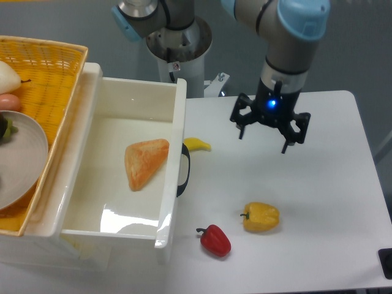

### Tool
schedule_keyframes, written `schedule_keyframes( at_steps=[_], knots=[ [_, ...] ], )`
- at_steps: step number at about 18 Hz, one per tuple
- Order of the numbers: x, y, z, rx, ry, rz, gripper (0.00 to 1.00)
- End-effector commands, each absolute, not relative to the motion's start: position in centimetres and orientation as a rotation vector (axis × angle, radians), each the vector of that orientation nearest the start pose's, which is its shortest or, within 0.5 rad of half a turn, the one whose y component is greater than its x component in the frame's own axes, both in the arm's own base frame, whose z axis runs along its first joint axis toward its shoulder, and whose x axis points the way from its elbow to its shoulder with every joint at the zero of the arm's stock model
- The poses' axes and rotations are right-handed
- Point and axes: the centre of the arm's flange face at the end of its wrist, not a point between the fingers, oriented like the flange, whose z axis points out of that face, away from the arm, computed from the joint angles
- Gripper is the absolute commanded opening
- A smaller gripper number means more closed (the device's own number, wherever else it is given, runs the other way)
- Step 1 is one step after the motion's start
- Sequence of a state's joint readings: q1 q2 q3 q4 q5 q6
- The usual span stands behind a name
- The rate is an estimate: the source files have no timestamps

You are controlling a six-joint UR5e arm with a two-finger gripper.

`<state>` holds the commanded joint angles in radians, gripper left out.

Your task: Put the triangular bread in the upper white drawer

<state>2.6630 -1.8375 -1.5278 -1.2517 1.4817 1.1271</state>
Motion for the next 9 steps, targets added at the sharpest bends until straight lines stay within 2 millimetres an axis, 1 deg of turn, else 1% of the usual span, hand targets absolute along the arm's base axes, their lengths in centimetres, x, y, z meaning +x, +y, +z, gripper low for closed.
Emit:
schedule_keyframes(
  at_steps=[3, 5, 6, 7, 9],
  knots=[
    [-49.1, 39.5, 36.7, -3.045, 0.283, 0.030, 1.00],
    [-50.4, 38.6, 35.0, -3.051, 0.335, -0.002, 1.00],
    [-51.0, 38.5, 34.4, -3.057, 0.354, -0.007, 1.00],
    [-51.4, 38.5, 33.4, -3.069, 0.390, -0.025, 1.00],
    [-52.7, 38.3, 31.5, -3.088, 0.482, -0.007, 1.00]
  ],
)
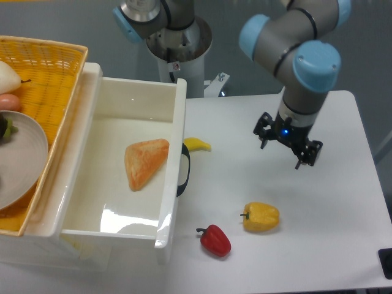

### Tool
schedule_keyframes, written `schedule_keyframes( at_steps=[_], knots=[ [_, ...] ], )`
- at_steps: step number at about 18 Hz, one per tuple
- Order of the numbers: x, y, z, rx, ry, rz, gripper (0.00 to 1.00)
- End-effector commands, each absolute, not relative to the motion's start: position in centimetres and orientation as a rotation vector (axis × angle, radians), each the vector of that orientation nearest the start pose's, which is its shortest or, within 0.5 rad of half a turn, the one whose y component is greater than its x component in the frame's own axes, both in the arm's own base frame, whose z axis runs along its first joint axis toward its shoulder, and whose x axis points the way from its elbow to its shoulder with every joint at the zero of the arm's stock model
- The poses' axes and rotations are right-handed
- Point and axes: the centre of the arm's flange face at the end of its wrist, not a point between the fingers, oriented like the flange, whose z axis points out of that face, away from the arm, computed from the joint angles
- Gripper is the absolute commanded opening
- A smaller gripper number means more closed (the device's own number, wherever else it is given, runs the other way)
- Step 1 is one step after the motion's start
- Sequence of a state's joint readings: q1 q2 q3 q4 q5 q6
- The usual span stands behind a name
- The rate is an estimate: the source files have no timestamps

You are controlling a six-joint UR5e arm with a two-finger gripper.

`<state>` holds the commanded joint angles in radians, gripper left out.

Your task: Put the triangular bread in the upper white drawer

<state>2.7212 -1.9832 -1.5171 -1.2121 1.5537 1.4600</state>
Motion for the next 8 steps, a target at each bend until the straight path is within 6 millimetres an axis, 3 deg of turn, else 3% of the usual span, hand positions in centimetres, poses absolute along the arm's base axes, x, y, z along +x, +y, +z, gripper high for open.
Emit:
schedule_keyframes(
  at_steps=[4, 8],
  knots=[
    [-54.0, 38.2, 29.0, -3.101, 0.526, -0.006, 1.00],
    [-54.9, 38.0, 28.0, -3.105, 0.519, -0.022, 1.00]
  ],
)
